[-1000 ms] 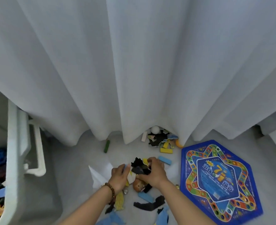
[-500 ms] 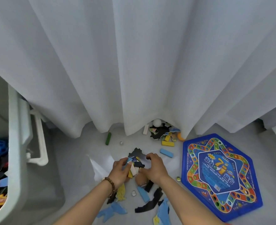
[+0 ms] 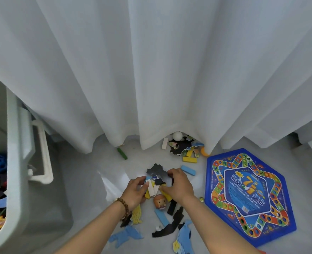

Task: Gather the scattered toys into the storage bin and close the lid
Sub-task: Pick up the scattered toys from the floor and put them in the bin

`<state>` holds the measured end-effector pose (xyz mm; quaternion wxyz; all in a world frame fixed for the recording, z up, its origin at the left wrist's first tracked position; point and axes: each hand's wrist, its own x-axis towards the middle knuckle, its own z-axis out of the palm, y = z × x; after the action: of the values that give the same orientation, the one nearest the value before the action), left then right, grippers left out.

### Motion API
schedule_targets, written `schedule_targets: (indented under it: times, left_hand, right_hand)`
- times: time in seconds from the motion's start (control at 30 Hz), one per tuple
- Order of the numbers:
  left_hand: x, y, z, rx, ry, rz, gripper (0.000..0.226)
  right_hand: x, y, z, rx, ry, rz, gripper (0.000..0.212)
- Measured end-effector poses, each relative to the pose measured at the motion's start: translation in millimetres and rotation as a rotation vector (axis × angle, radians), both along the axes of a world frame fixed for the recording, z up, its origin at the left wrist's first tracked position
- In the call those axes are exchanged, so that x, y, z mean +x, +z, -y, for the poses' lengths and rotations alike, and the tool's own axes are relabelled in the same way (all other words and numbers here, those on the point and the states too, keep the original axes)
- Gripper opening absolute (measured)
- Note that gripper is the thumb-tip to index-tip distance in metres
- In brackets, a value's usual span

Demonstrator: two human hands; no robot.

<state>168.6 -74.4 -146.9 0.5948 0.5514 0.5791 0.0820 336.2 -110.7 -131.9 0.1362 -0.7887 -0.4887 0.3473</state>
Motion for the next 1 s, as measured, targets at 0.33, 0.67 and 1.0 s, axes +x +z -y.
schedule_targets:
  times: [0.33,0.67,1.0]
  left_hand:
    - [7.7,-2.9,-0.6,0.219,-0.040,-0.226,0.052]
    - [9.2,1.5,-8.6,0.233,-0.039,-0.258,0.047]
    - [11.1,-2.4,-9.3,0.136,0.032,-0.113,0.038]
  right_hand:
    - [2.4,-3.4,1.5,-0.058,-0.028,-0.046,0.055]
    - [12.1,-5.3,2.5,0.004,0.027,-0.196,0.064]
    - [18.2,-5.6,6.1,0.004,-0.001,-0.298,0.061]
